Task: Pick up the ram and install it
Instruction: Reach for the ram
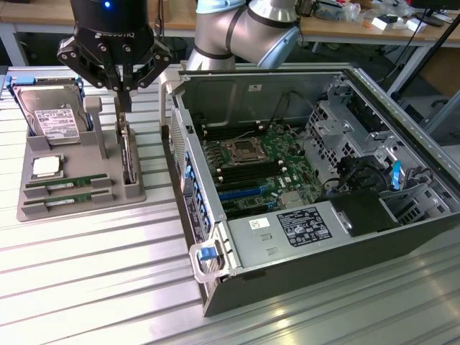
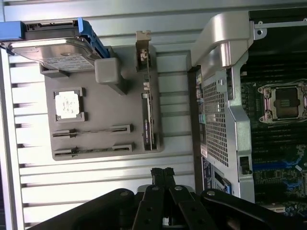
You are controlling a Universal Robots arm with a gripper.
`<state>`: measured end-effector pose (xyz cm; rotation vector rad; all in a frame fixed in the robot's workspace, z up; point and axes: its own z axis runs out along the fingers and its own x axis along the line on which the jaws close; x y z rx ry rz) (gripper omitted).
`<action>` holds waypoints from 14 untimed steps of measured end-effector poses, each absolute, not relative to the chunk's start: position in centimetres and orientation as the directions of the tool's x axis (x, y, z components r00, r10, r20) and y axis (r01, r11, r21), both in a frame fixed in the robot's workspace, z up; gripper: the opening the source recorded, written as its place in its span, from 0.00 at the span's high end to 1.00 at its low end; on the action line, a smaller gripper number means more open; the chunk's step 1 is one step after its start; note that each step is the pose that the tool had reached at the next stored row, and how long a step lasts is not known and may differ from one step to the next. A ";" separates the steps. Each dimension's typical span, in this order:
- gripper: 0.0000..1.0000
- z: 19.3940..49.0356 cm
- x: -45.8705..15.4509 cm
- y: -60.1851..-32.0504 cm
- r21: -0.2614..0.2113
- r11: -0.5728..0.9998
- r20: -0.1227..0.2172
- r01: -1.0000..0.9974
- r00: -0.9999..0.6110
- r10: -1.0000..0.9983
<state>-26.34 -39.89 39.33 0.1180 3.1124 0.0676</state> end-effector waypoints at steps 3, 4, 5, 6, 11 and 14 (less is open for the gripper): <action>0.89 39.3 -26.6 -39.9 0.044 0.996 -0.024 0.075 -0.997 0.076; 0.89 39.3 -26.7 -39.9 0.044 0.996 -0.025 0.075 -0.997 0.076; 0.89 39.3 -26.7 -39.9 0.044 0.996 -0.024 0.075 -0.997 0.076; 0.89 39.3 -26.8 -39.9 0.044 0.996 -0.024 0.075 -0.997 0.076; 0.89 39.3 -27.6 -39.9 0.044 0.996 -0.024 0.075 -0.997 0.076; 0.89 39.3 -27.9 -39.9 0.044 0.996 -0.024 0.075 -0.997 0.076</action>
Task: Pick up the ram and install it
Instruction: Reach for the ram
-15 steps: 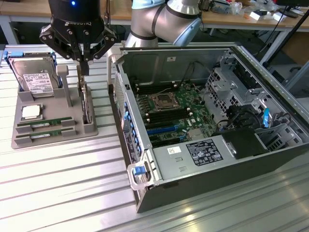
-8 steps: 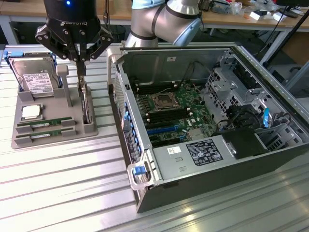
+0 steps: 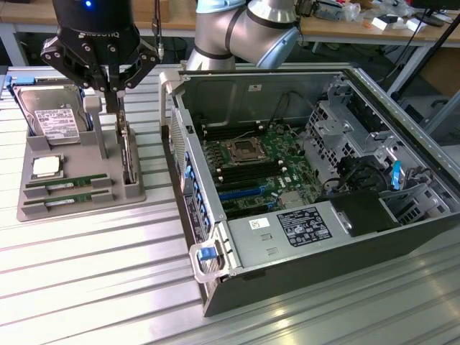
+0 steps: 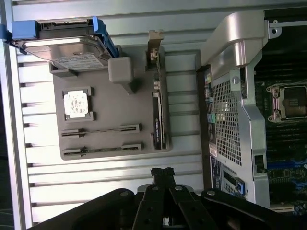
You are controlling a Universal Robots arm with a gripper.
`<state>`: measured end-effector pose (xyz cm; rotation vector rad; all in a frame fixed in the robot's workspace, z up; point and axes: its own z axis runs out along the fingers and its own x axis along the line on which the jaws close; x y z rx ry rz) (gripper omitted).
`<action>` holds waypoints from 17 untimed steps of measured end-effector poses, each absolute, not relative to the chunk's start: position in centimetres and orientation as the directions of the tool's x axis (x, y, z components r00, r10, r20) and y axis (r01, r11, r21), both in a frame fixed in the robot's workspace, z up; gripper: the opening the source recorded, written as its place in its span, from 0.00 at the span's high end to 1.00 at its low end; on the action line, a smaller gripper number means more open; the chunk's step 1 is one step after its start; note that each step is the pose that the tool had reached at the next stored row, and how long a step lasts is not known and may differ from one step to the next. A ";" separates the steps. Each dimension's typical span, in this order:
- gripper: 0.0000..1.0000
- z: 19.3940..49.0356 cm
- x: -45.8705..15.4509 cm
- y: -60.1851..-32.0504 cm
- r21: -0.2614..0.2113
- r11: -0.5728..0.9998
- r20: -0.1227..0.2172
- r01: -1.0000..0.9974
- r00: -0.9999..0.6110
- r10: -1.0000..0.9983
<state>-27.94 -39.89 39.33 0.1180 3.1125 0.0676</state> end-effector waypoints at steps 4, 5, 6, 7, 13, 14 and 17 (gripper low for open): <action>0.89 39.3 -28.4 -39.9 0.044 0.996 -0.024 0.075 -0.997 0.076; 0.89 39.3 -28.5 -39.9 0.044 0.996 -0.024 0.075 -0.997 0.076; 0.89 39.3 -28.6 -39.9 0.044 0.996 -0.024 0.075 -0.997 0.076; 0.89 39.3 -28.6 -39.9 0.044 0.996 -0.024 0.075 -0.997 0.076; 0.89 39.3 -29.3 -39.9 0.044 0.996 -0.024 0.075 -0.997 0.076; 0.89 39.3 -29.4 -39.9 0.044 0.996 -0.024 0.075 -0.997 0.076; 0.89 39.3 -29.7 -39.9 0.044 0.996 -0.024 0.075 -0.997 0.076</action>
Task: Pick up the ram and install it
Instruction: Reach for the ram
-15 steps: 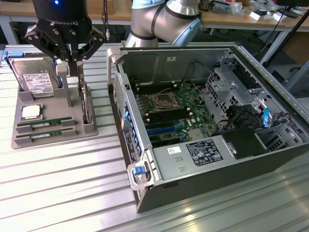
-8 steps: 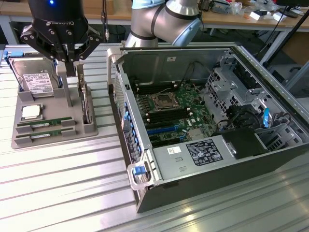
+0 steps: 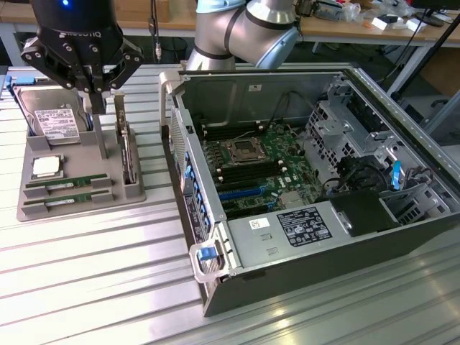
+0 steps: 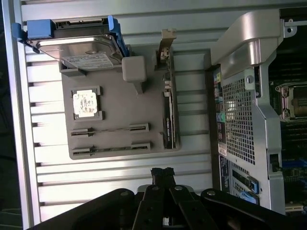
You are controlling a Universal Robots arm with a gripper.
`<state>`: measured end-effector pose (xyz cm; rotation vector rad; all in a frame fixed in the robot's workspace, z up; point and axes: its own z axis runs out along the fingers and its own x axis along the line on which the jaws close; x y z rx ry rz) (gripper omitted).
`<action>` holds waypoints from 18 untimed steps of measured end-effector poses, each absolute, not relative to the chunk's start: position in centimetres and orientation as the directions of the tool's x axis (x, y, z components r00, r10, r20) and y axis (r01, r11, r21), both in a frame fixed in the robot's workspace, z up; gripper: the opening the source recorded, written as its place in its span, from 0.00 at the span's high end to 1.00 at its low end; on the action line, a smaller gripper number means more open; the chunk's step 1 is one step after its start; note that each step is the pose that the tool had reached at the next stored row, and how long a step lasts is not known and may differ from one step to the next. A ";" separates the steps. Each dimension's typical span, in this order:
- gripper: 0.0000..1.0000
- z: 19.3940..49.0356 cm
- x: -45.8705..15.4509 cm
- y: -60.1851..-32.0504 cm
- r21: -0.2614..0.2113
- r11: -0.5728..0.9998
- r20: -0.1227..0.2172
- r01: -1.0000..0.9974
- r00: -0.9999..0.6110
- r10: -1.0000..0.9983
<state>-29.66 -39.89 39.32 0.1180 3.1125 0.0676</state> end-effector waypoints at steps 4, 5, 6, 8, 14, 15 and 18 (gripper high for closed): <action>0.89 39.3 -30.3 -39.9 0.044 0.996 -0.024 0.075 -0.997 0.076; 0.89 39.3 -30.5 -39.9 0.044 0.996 -0.024 0.075 -0.997 0.076; 0.89 39.3 -30.6 -39.9 0.044 0.996 -0.024 0.075 -0.997 0.076; 0.89 39.3 -30.8 -39.9 0.044 0.996 -0.025 0.075 -0.997 0.076; 0.89 39.3 -31.6 -39.9 0.044 0.996 -0.025 0.075 -0.997 0.076; 0.89 39.3 -31.7 -39.9 0.044 0.996 -0.024 0.075 -0.997 0.076; 0.89 39.3 -32.1 -39.9 0.044 0.996 -0.024 0.075 -0.997 0.076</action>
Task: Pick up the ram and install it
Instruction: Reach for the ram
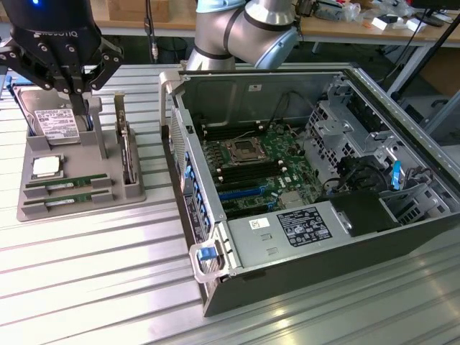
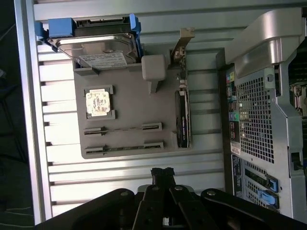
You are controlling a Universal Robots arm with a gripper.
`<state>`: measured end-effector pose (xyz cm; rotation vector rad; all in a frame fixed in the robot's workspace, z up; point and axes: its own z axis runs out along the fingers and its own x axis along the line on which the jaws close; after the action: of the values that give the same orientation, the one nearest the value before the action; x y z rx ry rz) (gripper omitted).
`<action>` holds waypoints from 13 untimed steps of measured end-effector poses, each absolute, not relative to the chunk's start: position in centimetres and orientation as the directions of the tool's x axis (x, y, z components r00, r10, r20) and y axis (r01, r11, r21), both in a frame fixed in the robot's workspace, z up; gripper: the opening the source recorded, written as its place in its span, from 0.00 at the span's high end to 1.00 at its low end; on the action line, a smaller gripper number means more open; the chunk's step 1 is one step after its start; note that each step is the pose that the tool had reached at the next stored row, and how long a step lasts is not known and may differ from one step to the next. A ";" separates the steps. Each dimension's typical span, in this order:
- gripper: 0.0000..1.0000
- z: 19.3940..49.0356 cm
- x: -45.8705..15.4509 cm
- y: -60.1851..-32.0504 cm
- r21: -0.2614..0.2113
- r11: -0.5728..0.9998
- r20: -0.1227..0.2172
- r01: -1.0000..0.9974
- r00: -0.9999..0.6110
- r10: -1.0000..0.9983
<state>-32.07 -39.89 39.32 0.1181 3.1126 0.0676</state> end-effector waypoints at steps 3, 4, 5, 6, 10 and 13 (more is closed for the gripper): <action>0.89 39.3 -32.3 -39.9 0.044 0.996 -0.024 0.075 -0.997 0.076; 0.89 39.3 -32.5 -39.9 0.044 0.996 -0.024 0.075 -0.997 0.076; 0.89 39.3 -32.7 -39.9 0.044 0.996 -0.025 0.075 -0.997 0.076; 0.89 39.3 -32.7 -39.9 0.044 0.996 -0.024 0.075 -0.997 0.076; 0.89 39.3 -33.4 -39.9 0.044 0.996 -0.024 0.075 -0.997 0.076; 0.89 39.3 -33.6 -39.9 0.044 0.996 -0.024 0.075 -0.997 0.076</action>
<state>-33.64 -39.90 39.31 0.1178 3.1125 0.0676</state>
